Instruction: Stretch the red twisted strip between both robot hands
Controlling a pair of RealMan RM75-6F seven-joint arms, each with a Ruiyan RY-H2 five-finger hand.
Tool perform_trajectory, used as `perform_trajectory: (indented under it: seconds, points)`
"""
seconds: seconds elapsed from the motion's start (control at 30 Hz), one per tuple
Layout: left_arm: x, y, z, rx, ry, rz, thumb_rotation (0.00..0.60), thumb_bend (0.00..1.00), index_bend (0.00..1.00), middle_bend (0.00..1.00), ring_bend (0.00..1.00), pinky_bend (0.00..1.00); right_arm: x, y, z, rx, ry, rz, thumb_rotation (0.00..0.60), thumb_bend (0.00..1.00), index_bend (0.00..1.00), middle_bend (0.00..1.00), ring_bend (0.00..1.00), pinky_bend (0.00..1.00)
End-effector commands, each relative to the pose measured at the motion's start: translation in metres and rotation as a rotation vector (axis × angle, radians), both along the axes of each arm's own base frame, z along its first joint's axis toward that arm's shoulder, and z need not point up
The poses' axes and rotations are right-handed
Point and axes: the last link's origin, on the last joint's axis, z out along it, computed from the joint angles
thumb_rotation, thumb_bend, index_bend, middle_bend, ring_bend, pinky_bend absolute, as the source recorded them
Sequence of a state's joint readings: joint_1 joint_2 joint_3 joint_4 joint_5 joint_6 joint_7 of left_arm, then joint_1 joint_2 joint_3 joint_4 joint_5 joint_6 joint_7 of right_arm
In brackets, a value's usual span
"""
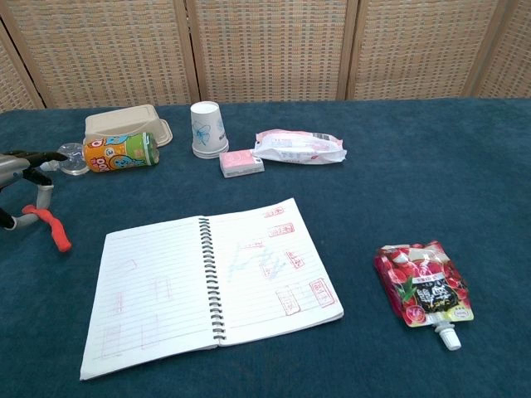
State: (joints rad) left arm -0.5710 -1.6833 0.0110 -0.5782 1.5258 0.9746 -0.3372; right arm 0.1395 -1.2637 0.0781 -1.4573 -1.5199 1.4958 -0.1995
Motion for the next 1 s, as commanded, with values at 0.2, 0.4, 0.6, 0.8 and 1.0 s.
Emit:
perform_trajectory:
  seconds: [0.2, 0.4, 0.6, 0.8, 1.0]
  points:
    - [0.026, 0.001, 0.012, 0.027, -0.245, -0.019, 0.6, 0.54, 0.69, 0.0, 0.0, 0.0, 0.004, -0.002, -0.004, 0.041, -0.014, 0.027, 0.6, 0.0, 0.0, 0.0, 0.0, 0.0]
    - [0.061, 0.007, 0.002, -0.02, -0.367, -0.035, 0.6, 0.54, 0.7, 0.0, 0.0, 0.0, 0.023, -0.021, -0.004, 0.091, 0.022, 0.1, 0.6, 0.0, 0.0, 0.0, 0.0, 0.0]
    - [0.132, 0.02, -0.032, -0.125, -0.536, -0.011, 0.6, 0.54, 0.7, 0.0, 0.0, 0.0, 0.065, -0.065, 0.001, 0.15, 0.048, 0.229, 0.6, 0.0, 0.1, 0.0, 0.0, 0.0]
    - [0.197, 0.027, -0.058, -0.21, -0.622, -0.006, 0.6, 0.54, 0.7, 0.0, 0.0, 0.0, 0.09, -0.096, 0.001, 0.158, 0.086, 0.292, 0.6, 0.0, 0.19, 0.0, 0.0, 0.0]
    - [0.247, 0.029, -0.073, -0.265, -0.733, 0.037, 0.6, 0.54, 0.7, 0.0, 0.0, 0.0, 0.105, -0.106, 0.001, 0.182, 0.143, 0.321, 0.6, 0.02, 0.2, 0.0, 0.0, 0.0]
